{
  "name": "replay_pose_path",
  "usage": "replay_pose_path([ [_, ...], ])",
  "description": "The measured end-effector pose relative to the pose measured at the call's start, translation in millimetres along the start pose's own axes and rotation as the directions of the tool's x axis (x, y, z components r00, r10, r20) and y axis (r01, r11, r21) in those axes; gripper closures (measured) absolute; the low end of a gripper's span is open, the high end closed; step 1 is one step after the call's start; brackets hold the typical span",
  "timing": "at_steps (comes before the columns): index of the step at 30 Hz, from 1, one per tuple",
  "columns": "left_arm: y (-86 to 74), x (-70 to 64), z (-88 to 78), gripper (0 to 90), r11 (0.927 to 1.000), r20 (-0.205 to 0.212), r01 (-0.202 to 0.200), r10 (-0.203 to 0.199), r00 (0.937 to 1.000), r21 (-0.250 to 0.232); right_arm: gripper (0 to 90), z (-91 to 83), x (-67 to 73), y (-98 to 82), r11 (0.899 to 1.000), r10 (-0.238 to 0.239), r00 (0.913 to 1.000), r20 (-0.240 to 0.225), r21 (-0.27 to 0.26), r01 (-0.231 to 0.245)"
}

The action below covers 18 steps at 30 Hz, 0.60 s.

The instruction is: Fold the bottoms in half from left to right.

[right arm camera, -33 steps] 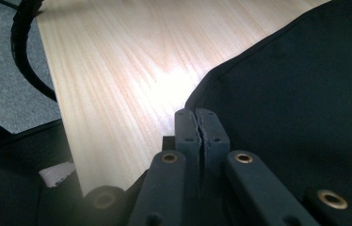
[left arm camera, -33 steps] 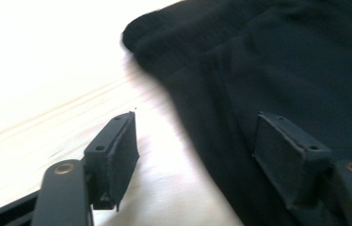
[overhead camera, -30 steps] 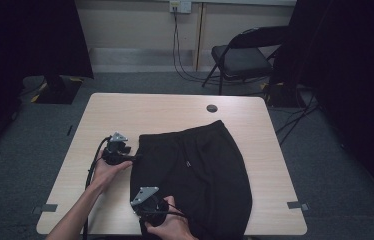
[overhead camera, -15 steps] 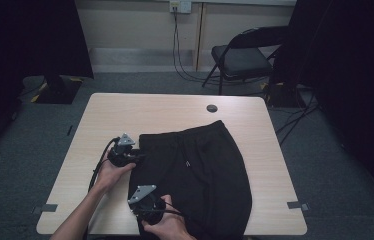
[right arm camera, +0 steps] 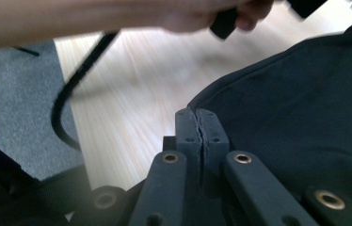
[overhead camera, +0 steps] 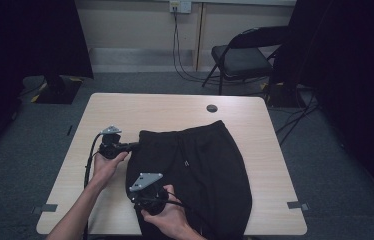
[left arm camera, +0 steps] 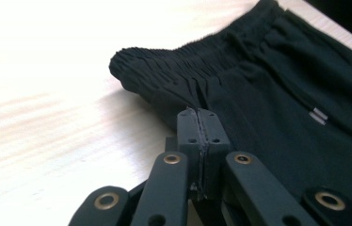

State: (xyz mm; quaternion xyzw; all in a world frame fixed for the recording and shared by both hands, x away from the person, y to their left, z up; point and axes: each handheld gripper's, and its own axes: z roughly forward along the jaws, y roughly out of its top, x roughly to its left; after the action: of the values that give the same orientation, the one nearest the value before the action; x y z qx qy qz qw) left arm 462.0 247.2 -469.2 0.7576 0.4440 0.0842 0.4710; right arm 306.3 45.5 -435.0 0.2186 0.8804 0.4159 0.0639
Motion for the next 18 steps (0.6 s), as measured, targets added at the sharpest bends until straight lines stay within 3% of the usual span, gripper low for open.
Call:
replay_pose_path([
  [2, 5.4, 0.9, -7.0, 89.7, 0.9999, -0.004, -0.009, 0.009, 1.0000, -0.008, 88.6, -2.4, 0.4, 3.1, 1.000, -0.003, 1.0000, 0.000, -0.009, 0.003],
  [5, 20.0, 4.6, -22.7, 89.7, 0.9981, -0.009, 0.019, -0.019, 0.9998, -0.058, 88.6, -12.7, 2.6, 20.5, 0.999, -0.017, 0.9998, 0.005, -0.051, 0.017],
  [12, 54.2, 7.2, -55.6, 89.7, 0.9917, -0.033, -0.006, 0.002, 0.9994, -0.128, 88.7, -27.1, 1.7, 54.1, 0.991, -0.008, 1.0000, -0.005, -0.132, 0.007],
  [18, 78.3, 8.3, -90.7, 89.6, 0.9836, -0.062, 0.001, -0.012, 0.9980, -0.181, 88.8, -50.4, 4.4, 94.8, 0.973, -0.024, 0.9997, 0.000, -0.229, 0.023],
])
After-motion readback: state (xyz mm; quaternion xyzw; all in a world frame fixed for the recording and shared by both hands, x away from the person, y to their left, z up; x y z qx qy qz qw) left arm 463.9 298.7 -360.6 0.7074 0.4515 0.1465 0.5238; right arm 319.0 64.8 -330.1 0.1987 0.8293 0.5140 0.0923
